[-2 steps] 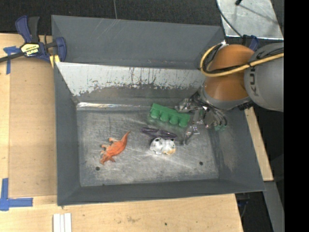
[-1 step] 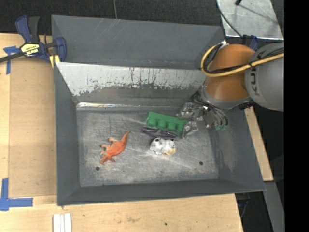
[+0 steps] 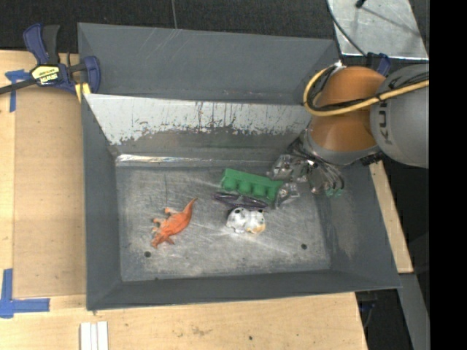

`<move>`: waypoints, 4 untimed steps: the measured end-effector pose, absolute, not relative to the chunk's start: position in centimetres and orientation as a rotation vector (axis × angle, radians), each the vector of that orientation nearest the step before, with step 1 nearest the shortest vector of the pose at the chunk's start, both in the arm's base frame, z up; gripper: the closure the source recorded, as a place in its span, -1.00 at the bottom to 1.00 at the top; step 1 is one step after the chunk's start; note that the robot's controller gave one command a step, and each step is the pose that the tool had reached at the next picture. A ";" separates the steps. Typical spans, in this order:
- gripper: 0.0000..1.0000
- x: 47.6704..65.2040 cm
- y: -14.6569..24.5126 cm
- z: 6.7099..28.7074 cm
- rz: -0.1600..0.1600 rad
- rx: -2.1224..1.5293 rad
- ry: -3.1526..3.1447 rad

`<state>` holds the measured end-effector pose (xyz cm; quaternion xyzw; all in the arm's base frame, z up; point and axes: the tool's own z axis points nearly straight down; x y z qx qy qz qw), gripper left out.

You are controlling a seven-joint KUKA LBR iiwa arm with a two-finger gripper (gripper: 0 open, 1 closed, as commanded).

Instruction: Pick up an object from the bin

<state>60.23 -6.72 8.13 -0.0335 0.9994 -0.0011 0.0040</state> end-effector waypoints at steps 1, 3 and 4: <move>1.00 60.6 -6.6 12.0 0.001 -0.119 3.144; 1.00 60.4 -4.0 18.7 -0.001 -0.122 3.136; 1.00 60.0 -4.1 24.8 0.001 -0.149 3.138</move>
Offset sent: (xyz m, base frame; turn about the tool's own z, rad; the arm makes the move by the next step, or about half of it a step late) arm 0.0032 -0.0024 0.0595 -0.0050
